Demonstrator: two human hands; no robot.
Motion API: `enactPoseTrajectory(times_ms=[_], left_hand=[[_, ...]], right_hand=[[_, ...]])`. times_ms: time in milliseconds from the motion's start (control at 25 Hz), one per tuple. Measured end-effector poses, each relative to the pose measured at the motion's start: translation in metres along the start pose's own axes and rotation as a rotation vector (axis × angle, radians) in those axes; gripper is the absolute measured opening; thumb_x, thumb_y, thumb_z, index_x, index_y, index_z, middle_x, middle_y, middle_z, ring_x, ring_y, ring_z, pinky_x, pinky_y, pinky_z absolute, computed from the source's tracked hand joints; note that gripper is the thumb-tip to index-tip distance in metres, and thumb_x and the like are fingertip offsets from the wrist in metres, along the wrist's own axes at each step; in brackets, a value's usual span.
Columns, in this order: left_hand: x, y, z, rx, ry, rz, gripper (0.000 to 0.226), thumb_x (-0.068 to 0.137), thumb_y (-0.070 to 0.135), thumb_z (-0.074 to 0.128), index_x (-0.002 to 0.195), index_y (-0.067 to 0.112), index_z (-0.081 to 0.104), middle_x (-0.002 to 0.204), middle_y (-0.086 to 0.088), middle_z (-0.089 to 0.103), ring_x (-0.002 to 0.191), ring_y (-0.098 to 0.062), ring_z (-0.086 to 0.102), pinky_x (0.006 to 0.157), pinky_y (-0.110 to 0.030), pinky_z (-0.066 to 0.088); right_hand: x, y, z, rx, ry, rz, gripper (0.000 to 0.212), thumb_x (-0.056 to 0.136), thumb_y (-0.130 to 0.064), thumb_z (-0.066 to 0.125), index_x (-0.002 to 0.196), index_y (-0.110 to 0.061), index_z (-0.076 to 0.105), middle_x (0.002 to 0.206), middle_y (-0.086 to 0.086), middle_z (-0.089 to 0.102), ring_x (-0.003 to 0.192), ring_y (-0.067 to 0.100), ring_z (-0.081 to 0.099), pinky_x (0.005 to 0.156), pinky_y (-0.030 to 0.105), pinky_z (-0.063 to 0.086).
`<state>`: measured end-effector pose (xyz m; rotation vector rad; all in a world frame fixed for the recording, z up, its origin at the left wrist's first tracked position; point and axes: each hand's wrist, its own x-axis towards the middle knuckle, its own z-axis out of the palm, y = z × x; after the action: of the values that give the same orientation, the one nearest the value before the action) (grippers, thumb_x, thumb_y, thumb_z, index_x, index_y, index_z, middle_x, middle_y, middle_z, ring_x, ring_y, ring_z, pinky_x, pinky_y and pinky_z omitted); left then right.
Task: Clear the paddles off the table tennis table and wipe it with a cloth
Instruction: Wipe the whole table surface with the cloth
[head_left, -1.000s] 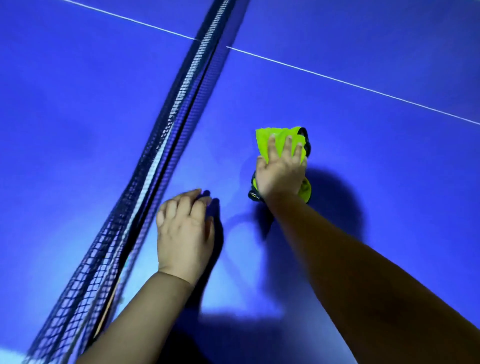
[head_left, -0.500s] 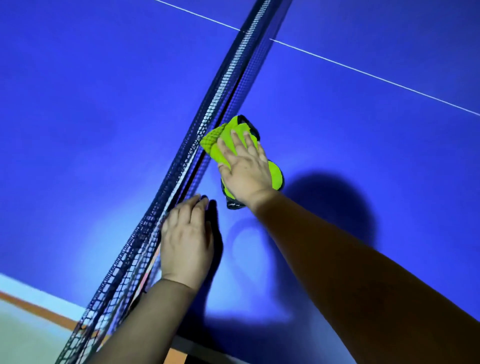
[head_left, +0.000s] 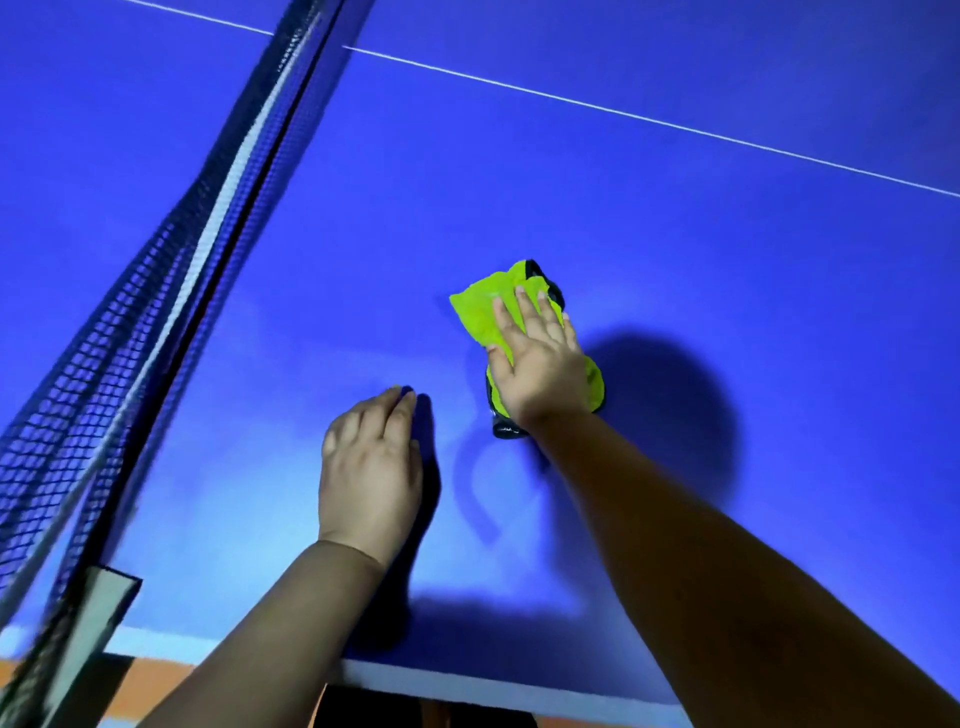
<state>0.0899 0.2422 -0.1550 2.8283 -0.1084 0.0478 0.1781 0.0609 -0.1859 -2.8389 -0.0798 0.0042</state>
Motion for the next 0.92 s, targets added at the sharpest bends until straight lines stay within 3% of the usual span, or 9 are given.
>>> enactPoseTrajectory(times_ms=[120,360,480,560,720,840,920], left_hand=[[-0.009,0.057,0.017,-0.02,-0.008,0.089,0.052,0.076,0.022,0.037,0.118,0.006,0.062,0.12,-0.011,0.062,0.104,-0.027,0.046,0.092,-0.035,0.028],[-0.043,0.159,0.045,-0.027,-0.083,0.229,0.05,0.076,0.025,0.039,0.118,0.011,0.063,0.122,-0.006,0.061,0.105,-0.025,0.048,0.093,-0.034,0.029],[-0.058,0.181,0.049,-0.014,-0.1,0.276,0.05,0.078,0.025,0.038,0.118,0.011,0.063,0.121,-0.006,0.061,0.105,-0.026,0.05,0.094,-0.034,0.029],[-0.064,0.183,0.048,-0.012,-0.099,0.29,0.05,0.078,0.026,0.037,0.119,0.011,0.062,0.121,-0.007,0.061,0.105,-0.025,0.049,0.094,-0.034,0.029],[-0.074,0.165,0.037,-0.045,-0.099,0.276,0.051,0.078,0.027,0.036,0.118,0.009,0.062,0.12,-0.008,0.061,0.104,-0.025,0.046,0.093,-0.035,0.029],[-0.078,0.131,0.023,-0.08,-0.077,0.257,0.05,0.079,0.027,0.036,0.117,0.008,0.063,0.119,-0.009,0.061,0.105,-0.024,0.043,0.092,-0.036,0.029],[-0.077,0.1,0.012,-0.085,-0.067,0.232,0.049,0.079,0.027,0.037,0.115,0.007,0.063,0.118,-0.01,0.062,0.106,-0.023,0.042,0.093,-0.035,0.028]], right_hand=[[-0.027,0.077,-0.026,-0.036,-0.002,0.115,0.059,0.086,-0.04,0.037,0.139,-0.017,0.049,0.148,0.013,0.042,0.138,0.036,0.035,0.11,0.052,0.03],[-0.099,0.22,-0.077,-0.128,-0.014,0.352,0.078,0.082,-0.054,0.009,0.149,-0.021,0.031,0.157,0.01,0.023,0.145,0.031,0.018,0.116,0.043,0.016],[-0.135,0.259,-0.089,-0.119,-0.025,0.513,0.061,0.096,-0.048,0.028,0.151,-0.023,0.024,0.16,0.007,0.016,0.147,0.028,0.011,0.118,0.042,0.01],[-0.153,0.26,-0.09,-0.103,-0.005,0.614,0.057,0.099,-0.037,0.039,0.152,-0.022,0.022,0.16,0.007,0.012,0.148,0.027,0.007,0.118,0.041,0.007],[-0.177,0.219,-0.092,-0.046,-0.013,0.79,0.059,0.098,-0.037,0.043,0.152,-0.027,0.021,0.161,0.006,0.007,0.147,0.028,0.005,0.115,0.043,0.011],[-0.192,0.173,-0.093,-0.098,-0.049,0.634,0.056,0.092,-0.054,0.041,0.145,-0.037,0.037,0.158,0.007,0.02,0.138,0.033,0.021,0.106,0.045,0.022],[-0.191,0.144,-0.088,-0.128,-0.05,0.558,0.07,0.08,-0.066,0.025,0.141,-0.038,0.044,0.153,0.012,0.028,0.128,0.037,0.029,0.098,0.046,0.025]])
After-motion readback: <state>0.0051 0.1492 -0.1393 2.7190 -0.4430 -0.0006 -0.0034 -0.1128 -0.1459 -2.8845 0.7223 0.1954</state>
